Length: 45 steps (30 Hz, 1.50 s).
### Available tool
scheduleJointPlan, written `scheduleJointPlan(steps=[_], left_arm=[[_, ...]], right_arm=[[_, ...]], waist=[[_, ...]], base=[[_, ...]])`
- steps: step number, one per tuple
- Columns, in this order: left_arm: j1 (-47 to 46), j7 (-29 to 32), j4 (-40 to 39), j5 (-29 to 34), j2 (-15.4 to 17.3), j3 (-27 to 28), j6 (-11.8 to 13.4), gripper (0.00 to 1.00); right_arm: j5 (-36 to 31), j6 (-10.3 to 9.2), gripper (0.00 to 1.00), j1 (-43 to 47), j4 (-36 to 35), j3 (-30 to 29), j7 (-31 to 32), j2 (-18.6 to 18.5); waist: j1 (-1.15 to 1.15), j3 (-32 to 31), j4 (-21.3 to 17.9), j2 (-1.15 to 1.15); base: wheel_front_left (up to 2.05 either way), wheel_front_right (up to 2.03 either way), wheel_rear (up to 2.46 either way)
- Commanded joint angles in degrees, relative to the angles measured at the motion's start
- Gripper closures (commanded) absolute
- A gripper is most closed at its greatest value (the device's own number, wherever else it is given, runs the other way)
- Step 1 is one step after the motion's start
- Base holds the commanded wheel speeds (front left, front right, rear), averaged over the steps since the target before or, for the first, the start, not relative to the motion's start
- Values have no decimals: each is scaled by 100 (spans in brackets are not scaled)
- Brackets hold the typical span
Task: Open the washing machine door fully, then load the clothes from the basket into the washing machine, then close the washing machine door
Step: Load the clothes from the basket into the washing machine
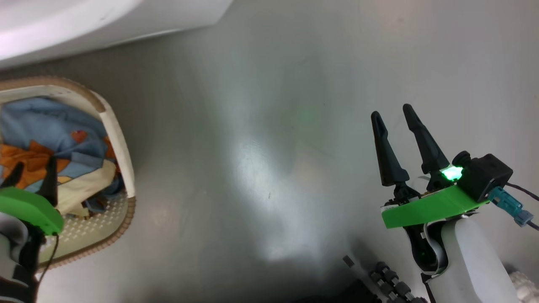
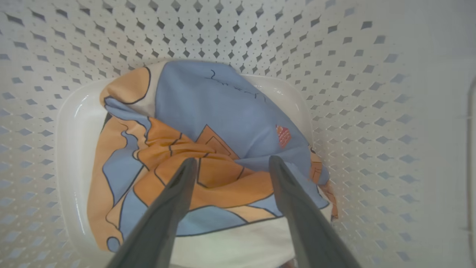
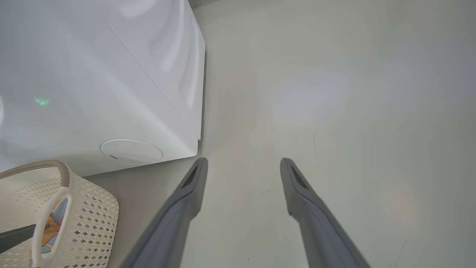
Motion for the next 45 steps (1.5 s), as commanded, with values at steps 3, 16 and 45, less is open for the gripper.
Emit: scheduleJointPlan(steps=[3,16,45], left_arm=[[-40,139,188,-54,405,73,14,0],[-785,924,806,-31,668,-48,310,0],[-1352,821,1313,-116,482,-446,91,100]], right_arm=[[93,9,0,76,-152,153,-27,12],[191,9,0,62,-201,178,-27,12],[128,9,0,57,-193,83,-27,12]], waist=[[0,272,-186,0],[0,511,-277,0],[0,415,-251,0]], base=[[0,0,0],[0,0,0],[0,0,0]])
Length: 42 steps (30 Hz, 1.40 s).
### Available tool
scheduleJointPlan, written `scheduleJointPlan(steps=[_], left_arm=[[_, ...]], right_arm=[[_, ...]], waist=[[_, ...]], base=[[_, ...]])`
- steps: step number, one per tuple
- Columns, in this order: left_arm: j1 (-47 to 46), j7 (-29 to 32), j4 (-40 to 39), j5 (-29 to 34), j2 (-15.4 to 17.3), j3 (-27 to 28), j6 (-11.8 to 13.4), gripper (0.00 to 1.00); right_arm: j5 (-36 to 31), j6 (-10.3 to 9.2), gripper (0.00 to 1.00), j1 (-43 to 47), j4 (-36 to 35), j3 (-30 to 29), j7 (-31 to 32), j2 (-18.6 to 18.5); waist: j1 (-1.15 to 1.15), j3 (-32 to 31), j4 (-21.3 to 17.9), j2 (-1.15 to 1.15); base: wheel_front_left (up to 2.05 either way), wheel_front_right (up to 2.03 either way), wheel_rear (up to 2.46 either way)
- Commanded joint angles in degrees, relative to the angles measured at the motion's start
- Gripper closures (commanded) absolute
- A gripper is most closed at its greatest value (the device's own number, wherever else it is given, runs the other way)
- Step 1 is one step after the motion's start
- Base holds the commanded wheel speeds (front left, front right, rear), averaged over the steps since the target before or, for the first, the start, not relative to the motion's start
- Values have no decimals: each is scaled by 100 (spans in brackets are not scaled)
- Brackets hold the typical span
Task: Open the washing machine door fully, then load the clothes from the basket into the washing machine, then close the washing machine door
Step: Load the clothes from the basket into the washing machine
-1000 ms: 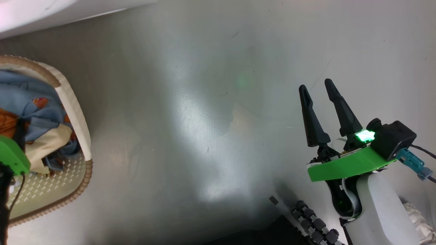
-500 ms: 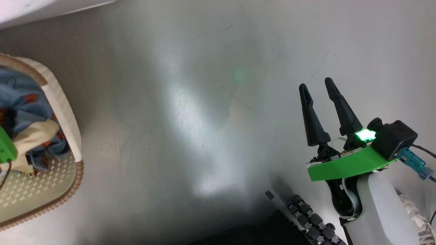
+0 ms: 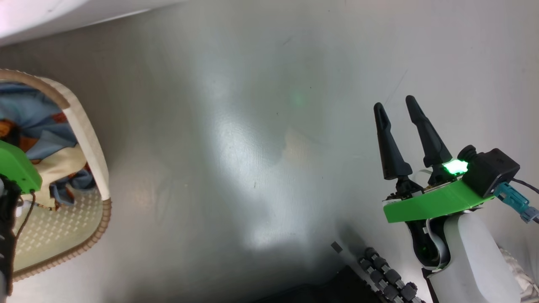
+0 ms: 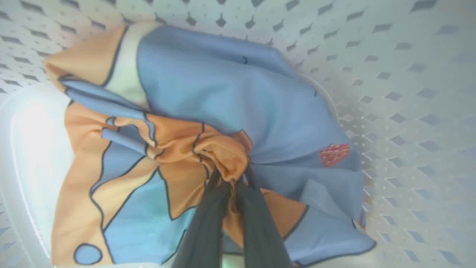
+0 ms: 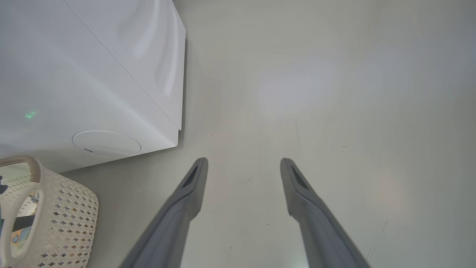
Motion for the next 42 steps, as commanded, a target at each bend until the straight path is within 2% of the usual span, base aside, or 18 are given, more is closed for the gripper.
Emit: scheduleJointPlan(steps=[1,7,14,25,42], left_arm=[[326,-138,-17,-49,230,67,-13,100],[679,-780,-37,-206,38,84,-69,100],[1163,-1056,-354,-382,-200,134,-97,100],[2216,-1072,-1778,-353,-534,502,-102,100],[3792,-1073,-3786,167,-1252,1317,-94,100]], right_arm=[[-38,9,0,143,-74,78,-27,6],[-129,9,0,123,-43,8,-27,6],[-246,9,0,107,18,-36,-27,6],[-462,9,0,189,152,-89,-27,6],[-678,9,0,474,378,-149,-27,6]], waist=[[0,-139,73,0],[0,-512,203,0],[0,-1026,413,0],[0,-1772,769,0],[0,-3028,1109,0]], base=[[0,0,0],[0,0,0],[0,0,0],[0,0,0],[0,0,0]])
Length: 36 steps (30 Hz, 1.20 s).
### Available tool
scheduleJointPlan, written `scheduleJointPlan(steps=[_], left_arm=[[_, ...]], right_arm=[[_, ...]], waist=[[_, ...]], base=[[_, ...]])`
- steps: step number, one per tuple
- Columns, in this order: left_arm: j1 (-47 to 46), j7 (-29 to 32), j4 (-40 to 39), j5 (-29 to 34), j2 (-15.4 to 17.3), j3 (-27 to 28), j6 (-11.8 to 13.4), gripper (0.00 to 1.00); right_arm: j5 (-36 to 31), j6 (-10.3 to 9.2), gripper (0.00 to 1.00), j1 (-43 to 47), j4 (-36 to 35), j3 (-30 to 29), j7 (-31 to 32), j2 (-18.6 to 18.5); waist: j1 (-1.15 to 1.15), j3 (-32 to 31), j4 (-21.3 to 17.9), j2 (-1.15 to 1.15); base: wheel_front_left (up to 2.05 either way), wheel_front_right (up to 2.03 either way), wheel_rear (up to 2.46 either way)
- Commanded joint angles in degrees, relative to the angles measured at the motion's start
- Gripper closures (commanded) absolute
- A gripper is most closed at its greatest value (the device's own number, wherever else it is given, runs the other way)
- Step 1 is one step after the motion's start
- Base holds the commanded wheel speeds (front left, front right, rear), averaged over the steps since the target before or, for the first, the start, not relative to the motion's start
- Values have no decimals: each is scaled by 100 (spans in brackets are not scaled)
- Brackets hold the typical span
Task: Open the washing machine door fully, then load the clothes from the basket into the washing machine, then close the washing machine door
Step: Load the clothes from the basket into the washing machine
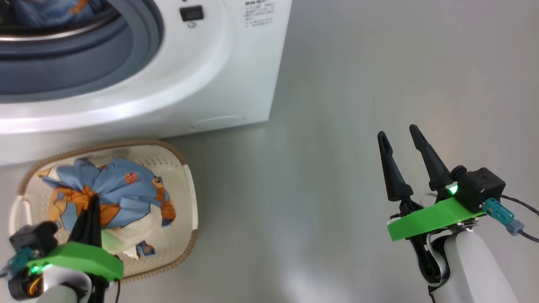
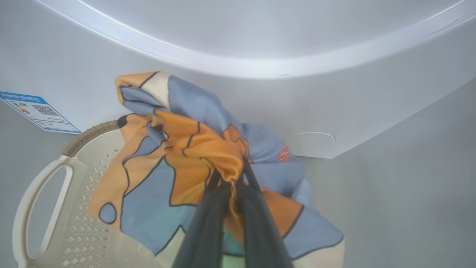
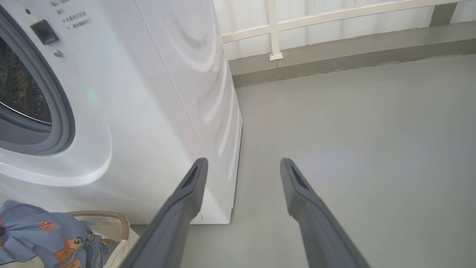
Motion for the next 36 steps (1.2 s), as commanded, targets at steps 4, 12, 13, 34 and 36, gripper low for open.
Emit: scheduleJointPlan(steps=[4,12,13,34,36], left_arm=[[464,-38,-559,134,3,372,-6,100],[972,-38,-1419,321,-189,471,-13,100],[1032,-38,-1518,344,-206,480,-14,100],[2103,-38,-3449,778,-314,509,61,100],[2183,-38,-3569,864,-314,449,104,100]], right_arm=[[-14,9,0,246,-54,115,-27,16],[-59,9,0,431,61,148,-27,16],[-69,9,0,458,74,147,-27,16],[-69,9,0,837,189,250,-27,16],[-66,9,0,881,191,258,-27,16]], waist=[[1,-639,121,0],[1,-1271,153,0],[1,-1339,156,0],[1,-2374,86,0],[1,-2443,73,0]], base=[[0,0,0],[0,0,0],[0,0,0],[0,0,0],[0,0,0]])
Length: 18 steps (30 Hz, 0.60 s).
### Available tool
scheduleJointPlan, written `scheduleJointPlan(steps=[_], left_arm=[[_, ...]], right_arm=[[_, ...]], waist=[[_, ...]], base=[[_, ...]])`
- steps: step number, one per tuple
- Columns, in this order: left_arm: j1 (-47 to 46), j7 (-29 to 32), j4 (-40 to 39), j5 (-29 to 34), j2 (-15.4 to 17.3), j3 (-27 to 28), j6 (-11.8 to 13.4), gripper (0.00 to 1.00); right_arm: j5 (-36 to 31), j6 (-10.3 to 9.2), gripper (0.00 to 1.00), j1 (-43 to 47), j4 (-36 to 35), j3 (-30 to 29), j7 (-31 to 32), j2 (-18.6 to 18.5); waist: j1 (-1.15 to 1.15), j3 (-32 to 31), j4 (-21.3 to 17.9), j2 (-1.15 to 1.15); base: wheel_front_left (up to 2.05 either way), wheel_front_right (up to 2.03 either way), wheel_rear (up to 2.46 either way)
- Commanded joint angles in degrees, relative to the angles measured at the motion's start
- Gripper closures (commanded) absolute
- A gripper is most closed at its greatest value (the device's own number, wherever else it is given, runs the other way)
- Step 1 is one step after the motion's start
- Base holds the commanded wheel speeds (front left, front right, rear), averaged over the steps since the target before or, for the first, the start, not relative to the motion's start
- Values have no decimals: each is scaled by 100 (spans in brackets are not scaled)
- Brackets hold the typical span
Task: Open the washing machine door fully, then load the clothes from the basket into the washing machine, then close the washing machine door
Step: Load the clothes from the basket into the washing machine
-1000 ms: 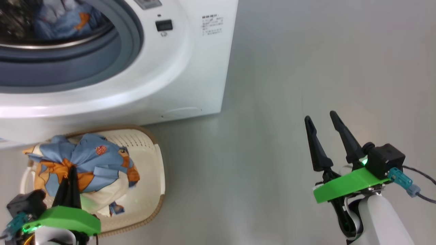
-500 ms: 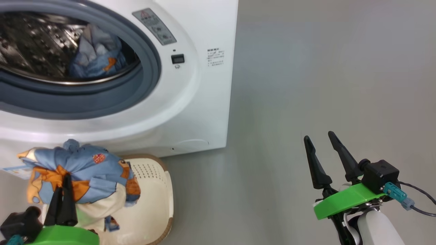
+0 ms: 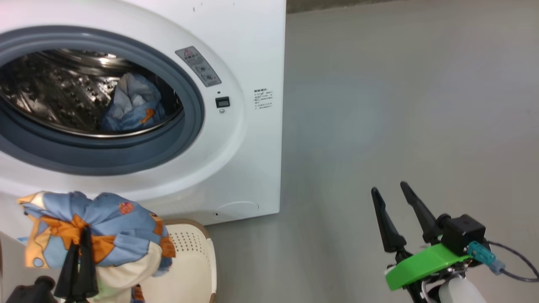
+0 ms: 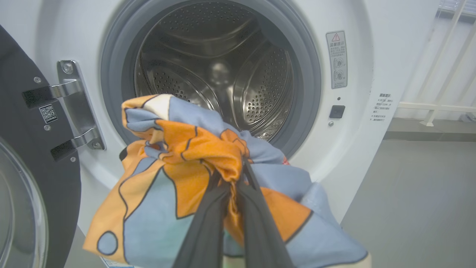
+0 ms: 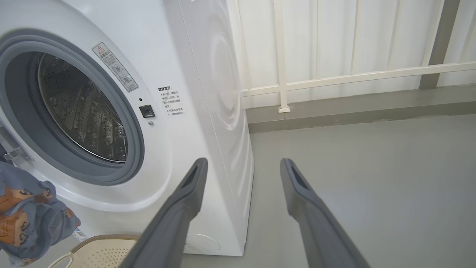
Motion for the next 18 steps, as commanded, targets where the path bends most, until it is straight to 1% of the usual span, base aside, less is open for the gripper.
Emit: scheduleJointPlan(steps=[1,9,18], left_arm=[[-41,-37,-217,49,61,146,42,100],[215,-37,-456,58,61,-11,194,100],[401,-37,-422,23,60,-16,259,100]], right_arm=[[12,9,0,52,-112,162,-27,16],[6,9,0,195,-81,168,-27,16],[-20,9,0,296,-115,148,-27,16]], waist=[[0,-114,-40,0],[0,-330,-62,0],[0,-390,-70,0]], base=[[0,0,0],[0,0,0],[0,0,0]])
